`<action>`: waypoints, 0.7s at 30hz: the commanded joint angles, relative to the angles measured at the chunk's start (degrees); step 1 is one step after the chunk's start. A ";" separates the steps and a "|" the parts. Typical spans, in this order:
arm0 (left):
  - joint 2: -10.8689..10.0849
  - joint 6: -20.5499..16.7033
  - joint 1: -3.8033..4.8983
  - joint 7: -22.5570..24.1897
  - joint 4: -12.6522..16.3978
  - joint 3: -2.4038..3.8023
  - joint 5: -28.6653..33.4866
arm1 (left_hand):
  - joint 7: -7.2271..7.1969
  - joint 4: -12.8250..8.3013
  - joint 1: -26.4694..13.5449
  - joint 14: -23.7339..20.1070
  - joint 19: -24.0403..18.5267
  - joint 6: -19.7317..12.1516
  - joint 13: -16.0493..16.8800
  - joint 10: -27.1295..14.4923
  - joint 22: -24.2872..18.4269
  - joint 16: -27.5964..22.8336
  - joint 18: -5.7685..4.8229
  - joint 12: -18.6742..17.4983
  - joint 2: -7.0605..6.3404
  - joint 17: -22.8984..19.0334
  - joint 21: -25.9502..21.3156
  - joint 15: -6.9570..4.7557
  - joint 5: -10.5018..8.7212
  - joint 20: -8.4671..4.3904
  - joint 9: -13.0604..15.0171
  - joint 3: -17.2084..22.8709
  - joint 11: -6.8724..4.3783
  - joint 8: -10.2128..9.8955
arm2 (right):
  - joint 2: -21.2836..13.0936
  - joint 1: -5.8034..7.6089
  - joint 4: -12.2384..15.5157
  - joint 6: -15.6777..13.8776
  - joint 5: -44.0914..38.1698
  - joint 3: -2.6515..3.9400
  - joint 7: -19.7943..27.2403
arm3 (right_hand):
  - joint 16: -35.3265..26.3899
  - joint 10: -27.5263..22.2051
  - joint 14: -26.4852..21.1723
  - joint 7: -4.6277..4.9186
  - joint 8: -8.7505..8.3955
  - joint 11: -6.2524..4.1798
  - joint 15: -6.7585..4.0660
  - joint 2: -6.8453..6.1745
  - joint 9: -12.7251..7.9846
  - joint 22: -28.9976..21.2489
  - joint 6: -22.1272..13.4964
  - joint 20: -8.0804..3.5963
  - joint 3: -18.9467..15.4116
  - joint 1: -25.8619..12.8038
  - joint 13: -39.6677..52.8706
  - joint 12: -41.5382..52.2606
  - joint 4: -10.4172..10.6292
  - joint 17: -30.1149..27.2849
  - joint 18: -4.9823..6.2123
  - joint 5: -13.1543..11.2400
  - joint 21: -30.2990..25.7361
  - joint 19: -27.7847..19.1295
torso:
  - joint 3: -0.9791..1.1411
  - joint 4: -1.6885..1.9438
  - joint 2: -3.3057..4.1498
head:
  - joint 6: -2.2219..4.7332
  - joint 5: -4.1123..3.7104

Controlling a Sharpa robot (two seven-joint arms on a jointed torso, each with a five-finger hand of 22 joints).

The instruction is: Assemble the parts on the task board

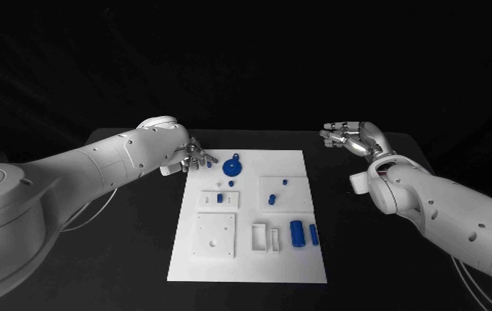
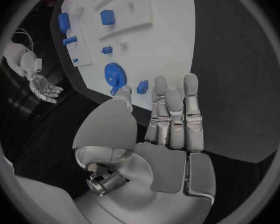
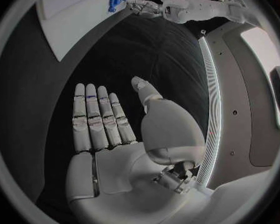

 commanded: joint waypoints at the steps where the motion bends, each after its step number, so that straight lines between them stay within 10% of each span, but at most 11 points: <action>1: 0.29 1.23 -0.13 0.84 -0.24 0.01 0.22 | 0.42 -0.13 -0.39 -0.14 -0.30 -0.10 -0.08 -0.40 1.09 0.28 0.18 0.11 0.27 -0.07 0.24 0.10 -0.35 0.13 -0.17 -0.13 0.13 -0.31 | 0.05 0.01 0.07 0.70 -0.20 0.03 0.48 | -0.37 -0.48 -0.34 0.01 -0.28 0.07 -0.04 0.50 -0.02 -0.06 -0.31 -0.04 -0.37 0.12 -0.06 -0.19 -0.08 -0.06 1.08 0.18 -0.07 -0.34 | 0.04 -0.11 0.07 | 0.03 0.00; 21: 0.63 -0.14 -0.65 1.13 -0.72 0.02 1.96 | 0.41 -5.35 0.99 -0.18 -0.23 -0.68 -0.27 -0.62 1.09 0.21 0.20 0.16 7.24 -0.31 0.07 0.09 0.77 0.13 -1.72 -3.81 0.11 0.70 | 0.06 0.02 0.08 0.84 -0.26 0.03 0.25 | -0.36 -0.44 -0.34 0.00 -0.28 0.07 -0.05 0.60 -0.03 -0.06 -0.31 -0.04 -0.52 0.20 -0.06 -0.17 0.06 -0.06 1.08 0.17 -0.07 -0.34 | 0.04 0.00 0.02 | -0.02 -0.39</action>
